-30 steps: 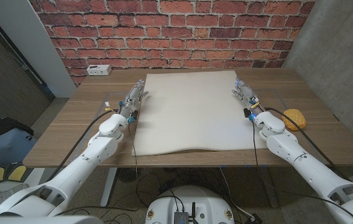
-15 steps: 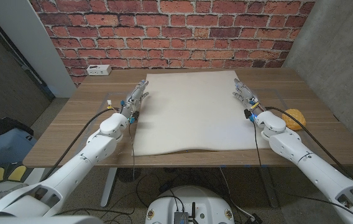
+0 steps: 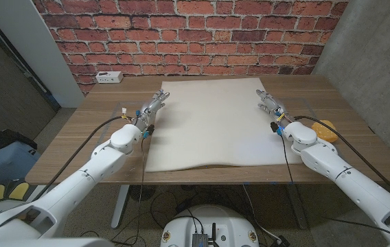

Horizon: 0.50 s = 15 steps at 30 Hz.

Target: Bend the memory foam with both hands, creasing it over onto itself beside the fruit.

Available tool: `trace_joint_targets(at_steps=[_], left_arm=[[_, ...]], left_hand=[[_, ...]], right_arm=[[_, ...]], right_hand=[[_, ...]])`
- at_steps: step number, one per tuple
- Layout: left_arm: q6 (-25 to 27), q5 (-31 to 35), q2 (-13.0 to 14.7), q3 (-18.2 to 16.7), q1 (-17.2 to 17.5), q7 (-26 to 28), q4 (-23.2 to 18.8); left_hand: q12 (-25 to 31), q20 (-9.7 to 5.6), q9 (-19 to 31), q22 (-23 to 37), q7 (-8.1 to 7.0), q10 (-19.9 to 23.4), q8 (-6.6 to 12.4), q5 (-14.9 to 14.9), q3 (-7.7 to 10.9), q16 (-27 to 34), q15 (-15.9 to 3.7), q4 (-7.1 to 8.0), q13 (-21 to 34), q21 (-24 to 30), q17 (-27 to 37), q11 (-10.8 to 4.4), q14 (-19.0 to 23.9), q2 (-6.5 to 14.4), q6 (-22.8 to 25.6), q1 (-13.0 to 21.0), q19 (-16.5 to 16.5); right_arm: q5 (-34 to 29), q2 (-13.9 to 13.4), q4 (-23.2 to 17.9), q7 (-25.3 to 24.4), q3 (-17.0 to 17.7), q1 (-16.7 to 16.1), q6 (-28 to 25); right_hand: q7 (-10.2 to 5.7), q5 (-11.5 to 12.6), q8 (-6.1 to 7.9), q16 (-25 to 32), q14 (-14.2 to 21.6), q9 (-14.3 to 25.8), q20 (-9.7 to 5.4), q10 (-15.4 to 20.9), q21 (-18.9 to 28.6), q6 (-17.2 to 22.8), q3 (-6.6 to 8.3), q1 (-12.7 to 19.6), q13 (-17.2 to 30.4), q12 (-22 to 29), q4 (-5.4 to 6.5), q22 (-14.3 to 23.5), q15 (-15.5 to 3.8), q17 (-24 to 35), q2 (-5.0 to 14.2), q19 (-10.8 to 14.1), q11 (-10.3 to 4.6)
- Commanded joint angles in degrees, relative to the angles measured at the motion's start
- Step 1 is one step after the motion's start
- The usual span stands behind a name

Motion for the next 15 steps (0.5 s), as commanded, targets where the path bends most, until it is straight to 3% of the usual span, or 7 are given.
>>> trace_joint_targets(at_steps=[1, 15], left_arm=[[4.6, 6.7, 3.4, 1.3, 1.2, 3.3, -5.6], [12.3, 13.9, 7.8, 2.2, 3.2, 5.4, -14.4]], left_hand=[[0.1, 0.33, 0.2, 0.1, -0.03, -0.6, 0.35, -0.2, 0.08, 0.1, 0.08, -0.74, 0.3, -0.3, 0.1, 0.18, -0.3, -0.7, 0.1, 0.4, -0.6], [0.0, 0.17, 0.2, 0.2, 0.03, -1.2, 0.22, -0.4, -0.24, 0.1, 0.22, -1.66, 0.4, -0.8, 0.1, 0.25, -0.7, -1.2, -0.2, 0.8, -0.9]], right_arm=[[-2.8, -4.2, -5.6, -2.1, -0.2, -1.6, -5.8], [-6.0, -9.0, -12.7, -4.8, 0.2, -4.2, -12.8]], right_hand=[[0.02, -0.1, 0.3, 0.5, -0.1, 0.1, 0.21, 0.1, 0.0, 0.2, 0.28, 0.7, 0.3, 0.4, -0.39, 0.1, 0.4, 0.1, -0.14, -0.1, 0.26], [-0.1, -0.1, 0.28, 0.6, 0.1, 0.2, -0.23, 0.2, 0.1, 0.3, 0.6, 1.0, 0.3, 0.4, -0.8, 0.2, 0.13, 0.2, 0.1, 0.1, 0.24]])
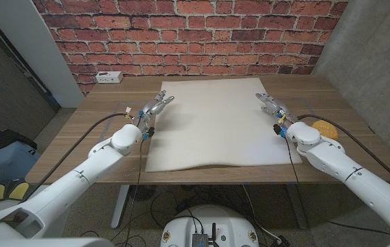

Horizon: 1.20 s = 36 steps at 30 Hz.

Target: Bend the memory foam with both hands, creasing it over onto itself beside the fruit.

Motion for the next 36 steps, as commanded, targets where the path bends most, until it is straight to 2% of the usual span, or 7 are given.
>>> trace_joint_targets(at_steps=[1, 6, 8, 12, 23, 26, 36], left_arm=[[5.8, 5.3, 4.4, 0.8, 2.2, 1.5, -8.4], [8.2, 7.0, 6.1, 0.5, 3.8, 2.1, -11.6], [8.9, 7.5, 6.3, 0.5, 4.0, 2.2, -12.2], [11.1, 9.6, 7.7, 0.9, 4.5, 2.2, -14.5], [15.5, 14.3, 10.0, 1.9, 5.6, 1.6, -19.4], [15.5, 14.7, 10.1, 1.8, 6.0, 1.6, -19.9], [17.8, 18.2, 10.8, 2.6, 7.0, 1.7, -23.2]], left_hand=[[0.0, -0.13, 0.2, 0.2, 0.05, -0.4, 0.22, -0.2, -0.03, 0.1, 0.06, -0.55, 0.1, -0.2, 0.1, -0.02, -0.5, -0.7, -0.2, 0.2, -0.6], [0.1, -1.33, 0.3, 0.2, 0.38, -0.5, 0.22, -0.3, -0.19, 0.1, 0.37, -0.98, 0.1, -0.5, 0.1, 0.23, -0.6, -0.7, -0.3, 0.4, -0.8], [0.1, -1.65, 0.3, 0.2, 0.39, -0.4, 0.23, -0.3, -0.22, 0.1, 0.38, -1.08, 0.1, -0.6, 0.1, 0.23, -0.6, -0.7, -0.2, 0.4, -0.9], [0.2, -3.31, 0.3, 0.3, 1.09, -0.4, 0.32, -0.3, -0.41, 0.1, 0.52, -1.54, 0.1, -1.0, 0.1, 0.47, -0.8, -0.6, 0.0, 0.6, -1.1], [0.1, -4.22, 0.3, 0.3, 1.43, -0.7, 0.26, -0.4, -0.71, 0.1, 0.27, -2.02, 0.2, -1.3, 0.2, 0.18, -1.2, -0.5, -0.2, 0.7, -1.1], [0.1, -4.28, 0.3, 0.3, 1.47, -0.8, 0.24, -0.4, -0.78, 0.1, 0.22, -2.07, 0.2, -1.4, 0.2, 0.12, -1.2, -0.5, -0.2, 0.6, -1.2], [-0.1, -4.5, 0.4, 0.3, 1.39, -1.7, 0.03, -0.4, -1.26, -0.1, -0.07, -2.4, 0.2, -1.8, 0.2, -0.11, -1.9, -0.9, -0.9, 0.4, -1.6]], right_arm=[[-3.4, -3.8, -5.4, -2.5, 0.2, -1.9, -6.7], [-4.8, -5.5, -7.9, -3.3, 0.2, -3.0, -8.7], [-5.1, -5.8, -8.6, -3.6, 0.3, -3.3, -9.3], [-6.2, -7.2, -11.6, -4.7, 0.5, -4.3, -12.0], [-8.6, -10.6, -19.1, -7.6, 1.4, -7.7, -19.1], [-10.0, -11.8, -21.3, -8.5, 1.1, -8.1, -22.3], [-11.4, -13.8, -25.4, -10.0, 1.9, -10.6, -26.8]], right_hand=[[-0.19, -0.1, 0.29, 0.6, 0.1, 0.2, -0.31, 0.2, 0.1, 0.2, 0.2, 0.8, 0.3, 0.4, -0.33, 0.2, 0.1, 0.2, -0.17, 0.1, 0.18], [-0.17, -0.1, 0.33, 0.8, 0.5, 0.2, -1.51, 0.5, 0.4, 0.4, 0.43, 1.1, 0.3, 0.5, -0.65, 0.2, -0.48, 0.2, -0.03, 0.9, 0.39], [-0.06, -0.1, 0.39, 0.8, 0.7, 0.2, -2.5, 0.7, 0.5, 0.6, 0.51, 1.2, 0.3, 0.6, -0.81, 0.2, -0.95, 0.2, -0.01, 1.3, 0.53], [0.24, -0.1, 0.55, 0.9, 0.9, 0.2, -3.34, 1.3, 0.7, 1.1, 0.65, 1.3, 0.3, 0.8, -1.03, 0.1, -1.41, 0.2, 0.07, 1.8, 0.81], [0.19, 0.0, 0.7, 1.0, 1.2, 0.2, -3.54, 1.9, 0.7, 1.7, 0.91, 1.6, 0.3, 0.9, -1.36, 0.1, -1.77, 0.2, 0.21, 1.8, 0.69], [0.79, 0.0, 0.74, 0.9, 1.3, 0.2, -3.17, 2.1, 0.6, 2.1, 1.05, 1.8, 0.3, 0.9, -1.62, 0.1, -1.59, 0.2, 0.21, 1.9, 0.7], [0.8, 0.1, 0.71, 0.9, 1.4, 0.2, -3.25, 2.5, 0.5, 2.5, 1.47, 2.4, 0.3, 0.9, -2.19, 0.1, -2.03, 0.2, 0.37, 1.9, 0.32]])
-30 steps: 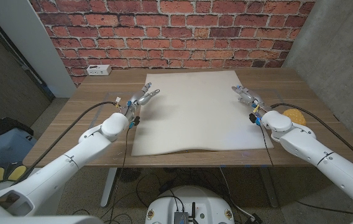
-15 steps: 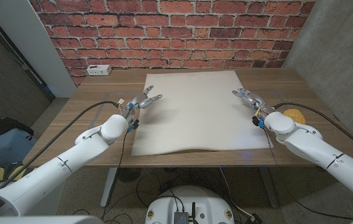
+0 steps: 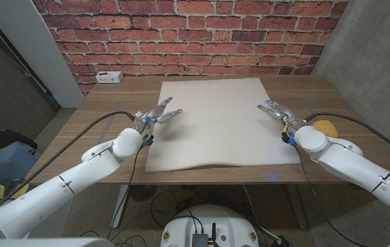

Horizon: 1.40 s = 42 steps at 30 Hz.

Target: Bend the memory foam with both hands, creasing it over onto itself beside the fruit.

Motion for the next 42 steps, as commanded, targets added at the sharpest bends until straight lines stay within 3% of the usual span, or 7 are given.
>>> trace_joint_targets(at_steps=[1, 7, 20, 31, 42], left_arm=[[3.1, 4.2, 1.7, 1.0, 1.8, -0.1, -5.5], [5.4, 6.8, 2.3, 1.6, 2.3, -0.2, -7.6], [8.6, 10.9, 3.4, 2.2, 4.1, -0.4, -11.3], [11.8, 14.9, 5.1, 2.7, 6.3, -1.1, -15.6], [14.8, 18.9, 6.7, 3.3, 8.9, -2.0, -19.7]], left_hand=[[-0.1, -1.99, 0.1, 0.2, 0.05, -0.8, 0.01, 0.0, -0.01, -0.1, 0.03, -0.35, 0.2, -0.3, 0.1, 0.07, -1.0, -0.6, -0.5, 0.1, -0.4], [-0.1, -2.26, 0.1, 0.2, -0.24, -1.2, -0.01, 0.0, -0.39, -0.1, -0.22, -0.66, 0.2, -0.6, 0.1, -0.14, -1.5, -0.8, -0.9, 0.0, -0.6], [-0.3, -2.49, 0.1, 0.3, -0.48, -2.4, -0.17, 0.0, -1.59, -0.1, -0.39, -0.98, 0.3, -1.2, 0.2, -0.31, -2.5, -1.9, -2.0, -0.9, -1.3], [-0.3, -2.3, 0.1, 0.3, -0.22, -3.0, -0.21, 0.1, -2.08, -0.1, -0.2, -1.17, 0.3, -1.6, 0.2, -0.26, -2.9, -2.3, -2.7, -1.2, -1.6], [-0.3, -2.3, 0.1, 0.3, -0.33, -3.5, -0.19, 0.2, -2.52, -0.1, -0.29, -1.3, 0.3, -1.9, 0.2, -0.45, -3.4, -2.6, -3.3, -1.4, -1.9]], right_arm=[[-3.1, -3.1, -5.9, -3.0, 0.6, -3.0, -8.8], [-4.3, -4.4, -8.3, -3.5, 0.3, -3.7, -12.6], [-7.3, -7.8, -14.5, -5.0, 0.3, -6.2, -19.9], [-9.2, -11.3, -19.0, -4.0, -0.7, -7.5, -24.9], [-10.1, -13.6, -23.2, -6.0, -0.1, -11.5, -28.2]], right_hand=[[-0.52, 0.1, 0.27, 0.4, -0.2, 0.2, -0.73, 0.3, 0.0, 0.7, 0.23, 0.8, 0.1, 0.4, -0.46, 0.2, -0.85, 0.3, 0.34, 0.1, -0.5], [-0.26, 0.2, 0.25, 0.5, 0.0, 0.3, -0.44, 0.4, 0.0, 1.0, 0.43, 1.0, 0.1, 0.4, -0.69, 0.2, -0.74, 0.3, 0.42, 0.3, -0.35], [-1.17, 0.2, 0.3, 0.6, 0.3, 0.3, -1.27, 1.1, -0.2, 1.7, 1.04, 1.5, 0.1, 0.5, -1.1, 0.2, -1.82, 0.3, 0.8, 0.0, -1.07], [-0.58, 0.4, 0.34, 0.7, 1.1, 0.3, -0.64, 1.9, 0.1, 2.2, 1.52, 2.1, 0.1, 0.6, -1.61, 0.1, -1.52, 0.2, 0.78, 1.0, -0.63], [-0.53, 0.4, 0.31, 0.7, 1.4, 0.3, -0.63, 2.2, 0.1, 2.4, 1.78, 2.4, 0.1, 0.6, -1.96, 0.1, -1.69, 0.2, 0.69, 1.3, -0.72]])
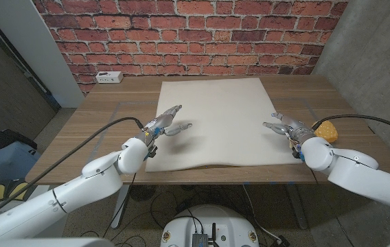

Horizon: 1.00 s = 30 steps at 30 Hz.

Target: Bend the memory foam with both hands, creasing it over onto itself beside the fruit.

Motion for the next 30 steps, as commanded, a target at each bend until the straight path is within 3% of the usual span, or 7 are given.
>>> trace_joint_targets(at_steps=[1, 12, 19, 23, 30], left_arm=[[3.2, 4.0, 1.6, 0.3, 3.0, -0.8, -4.4], [9.1, 10.7, 3.0, 2.2, 4.7, -2.4, -8.7], [10.0, 11.7, 3.6, 2.2, 5.9, -3.9, -9.9], [11.7, 12.5, 4.1, 2.3, 6.6, -5.3, -11.1], [15.2, 14.8, 5.6, 2.9, 7.0, -8.4, -13.5]], left_hand=[[0.0, -2.31, 0.1, 0.1, 0.12, -2.8, -0.2, 0.2, -0.35, -0.1, -0.2, -0.07, 0.3, -0.3, 0.2, -0.17, -3.4, -0.7, -2.5, 0.0, -0.6], [0.1, -2.05, 0.1, 0.1, -0.13, -3.2, -0.2, 0.4, -0.83, 0.0, -0.61, -0.38, 0.3, -0.4, 0.2, -0.84, -3.6, -1.1, -3.3, -0.1, -0.4], [0.1, -1.9, 0.1, 0.1, -0.06, -3.2, -0.12, 0.5, -0.9, 0.1, -0.51, -0.61, 0.3, -0.4, 0.2, -0.81, -3.5, -1.2, -3.4, 0.1, -0.2], [0.3, -1.02, 0.2, 0.1, 0.34, -3.2, -0.14, 0.6, -1.02, 0.3, -0.39, -0.95, 0.3, -0.2, 0.2, -1.12, -3.1, -1.4, -4.0, 0.4, 0.8], [0.4, -1.02, 0.2, 0.0, 0.74, -3.0, -0.13, 0.7, -1.15, 0.4, -0.23, -1.19, 0.3, -0.2, 0.1, -1.18, -2.9, -1.5, -4.4, 0.5, 1.1]], right_arm=[[-1.5, -3.0, -4.8, -1.8, 0.4, -3.8, -4.1], [-3.8, -4.3, -7.8, -2.9, -1.1, -4.6, -8.3], [-4.5, -5.1, -9.4, -2.3, -2.3, -4.4, -11.1], [-5.1, -5.3, -10.2, -2.3, -3.4, -4.3, -12.7], [-4.0, -6.0, -11.5, -3.3, -2.4, -6.6, -14.5]], right_hand=[[0.13, 0.4, 0.31, 0.3, 0.4, 0.3, 0.02, 0.6, 0.2, 0.4, 0.22, 0.6, 0.1, 0.2, -0.41, 0.1, 0.01, 0.2, -0.01, 0.8, -0.34], [-0.49, 0.5, 0.59, 0.3, 1.0, 0.3, -0.03, 1.1, 0.2, 1.6, 0.72, 1.5, 0.1, 0.2, -1.19, 0.1, -0.38, 0.1, -0.19, 1.3, -0.81], [-0.65, 0.6, 0.65, 0.3, 1.3, 0.3, 0.0, 1.5, 0.2, 2.0, 0.96, 1.9, 0.1, 0.2, -1.45, 0.1, -0.56, 0.1, -0.14, 1.5, -0.81], [-0.61, 0.6, 0.62, 0.3, 1.4, 0.3, 0.07, 1.5, 0.2, 2.0, 1.06, 2.0, 0.1, 0.2, -1.56, 0.1, -0.61, 0.1, -0.15, 1.6, -0.99], [-0.82, 0.5, 0.28, 0.1, 1.4, 0.4, 0.34, 1.2, 0.2, 1.5, 1.22, 2.5, 0.1, 0.0, -2.02, 0.1, -0.58, 0.1, -0.53, 1.8, -1.33]])
